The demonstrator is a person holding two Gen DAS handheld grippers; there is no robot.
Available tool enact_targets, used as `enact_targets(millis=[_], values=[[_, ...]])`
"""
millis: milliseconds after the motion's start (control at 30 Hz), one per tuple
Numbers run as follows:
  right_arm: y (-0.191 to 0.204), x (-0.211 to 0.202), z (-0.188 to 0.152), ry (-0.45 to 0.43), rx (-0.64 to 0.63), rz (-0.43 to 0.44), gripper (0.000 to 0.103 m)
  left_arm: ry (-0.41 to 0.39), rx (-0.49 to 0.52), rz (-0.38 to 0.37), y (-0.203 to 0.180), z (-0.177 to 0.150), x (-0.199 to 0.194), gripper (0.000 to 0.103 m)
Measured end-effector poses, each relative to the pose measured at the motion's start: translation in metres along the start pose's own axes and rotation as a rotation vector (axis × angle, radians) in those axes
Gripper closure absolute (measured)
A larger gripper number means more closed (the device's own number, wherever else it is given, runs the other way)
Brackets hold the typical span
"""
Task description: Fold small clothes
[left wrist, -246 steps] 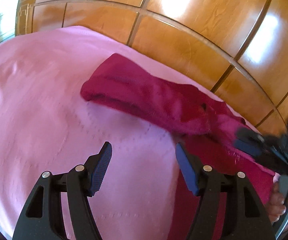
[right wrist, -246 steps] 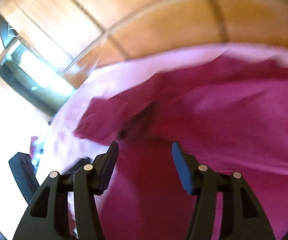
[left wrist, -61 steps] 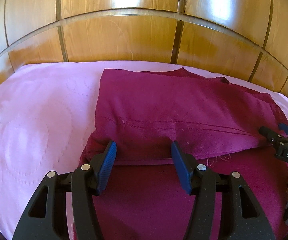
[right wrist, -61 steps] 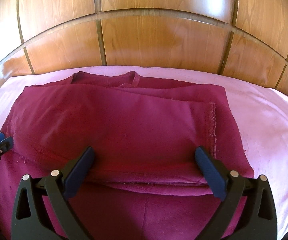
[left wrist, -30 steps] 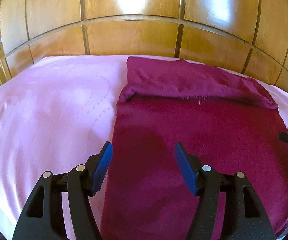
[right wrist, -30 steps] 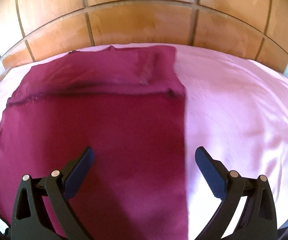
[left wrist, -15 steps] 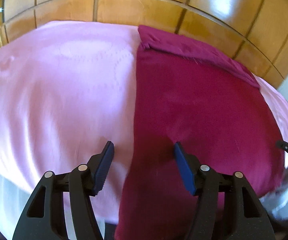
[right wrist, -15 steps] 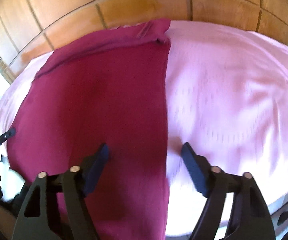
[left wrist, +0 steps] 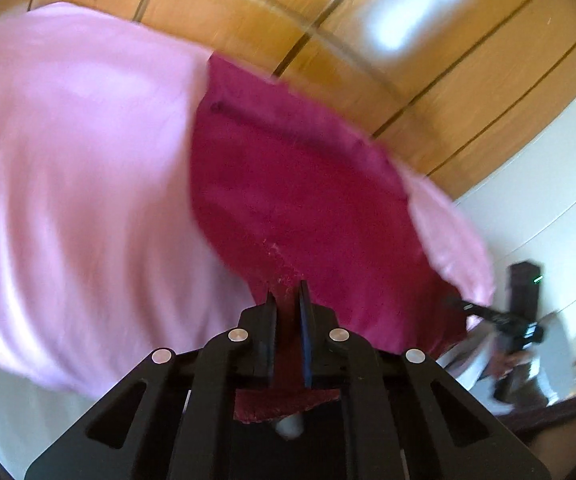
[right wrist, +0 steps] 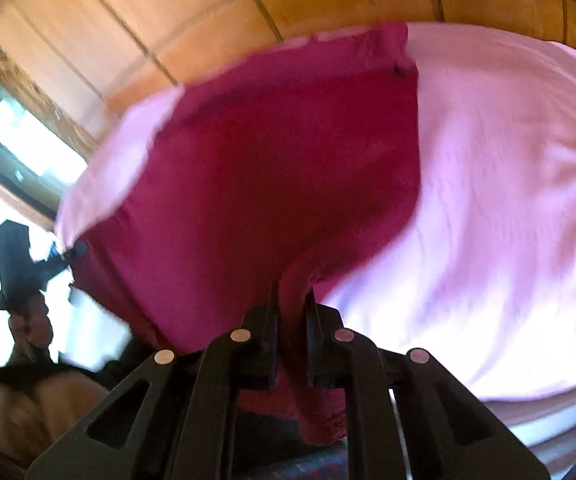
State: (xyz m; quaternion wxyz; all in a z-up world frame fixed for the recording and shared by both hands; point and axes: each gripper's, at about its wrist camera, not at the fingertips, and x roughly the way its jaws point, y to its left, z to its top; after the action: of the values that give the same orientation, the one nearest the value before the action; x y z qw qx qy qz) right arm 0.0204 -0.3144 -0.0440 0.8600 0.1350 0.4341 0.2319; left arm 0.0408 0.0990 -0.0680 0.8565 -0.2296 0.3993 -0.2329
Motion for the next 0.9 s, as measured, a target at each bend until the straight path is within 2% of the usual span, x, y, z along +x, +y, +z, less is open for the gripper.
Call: enact_targets(millis=[100,167,300,500,533,567,600,633,667,700,733,833,900], values=[[-0.012,0.005,0.028,-0.071,0.082,0.042,0.094,-0.035,-0.029,-0.049,0.003,0.031,0.01,0.095],[-0.019,0.014,0.047,-0.102,0.116,0.031,0.094,-0.047,-0.048,-0.053,0.006,0.045,0.021,0.095],[-0.043,0.036,0.078,-0.118,0.197,0.002,0.094,-0.046,-0.106,-0.027,0.02,0.076,0.052,0.095],[-0.072,0.051,0.104,-0.121,0.26,-0.036,0.094,-0.021,-0.185,0.016,0.044,0.124,0.091,0.094],[-0.075,0.053,0.11,-0.123,0.268,-0.029,0.089,-0.014,-0.206,0.014,0.048,0.129,0.094,0.094],[-0.078,0.053,0.113,-0.122,0.276,-0.008,0.084,-0.016,-0.24,0.016,0.053,0.134,0.096,0.086],[-0.079,0.051,0.112,-0.126,0.284,0.022,0.061,-0.03,-0.268,0.012,0.058,0.139,0.096,0.071],[-0.081,0.049,0.113,-0.149,0.29,0.055,0.041,-0.044,-0.281,0.006,0.06,0.138,0.093,0.063],[-0.08,0.043,0.111,-0.168,0.289,0.061,0.035,-0.081,-0.305,0.007,0.064,0.138,0.086,0.044],[-0.081,0.037,0.112,-0.187,0.287,0.062,0.022,-0.116,-0.323,0.015,0.069,0.137,0.077,0.037],[-0.082,0.028,0.107,-0.213,0.292,0.073,0.012,-0.132,-0.326,0.02,0.075,0.136,0.071,0.037],[-0.087,0.01,0.097,-0.246,0.295,0.07,0.011,-0.131,-0.298,0.042,0.083,0.124,0.06,0.037],[-0.087,0.001,0.086,-0.246,0.278,0.06,0.011,-0.104,-0.234,0.051,0.082,0.111,0.057,0.037]])
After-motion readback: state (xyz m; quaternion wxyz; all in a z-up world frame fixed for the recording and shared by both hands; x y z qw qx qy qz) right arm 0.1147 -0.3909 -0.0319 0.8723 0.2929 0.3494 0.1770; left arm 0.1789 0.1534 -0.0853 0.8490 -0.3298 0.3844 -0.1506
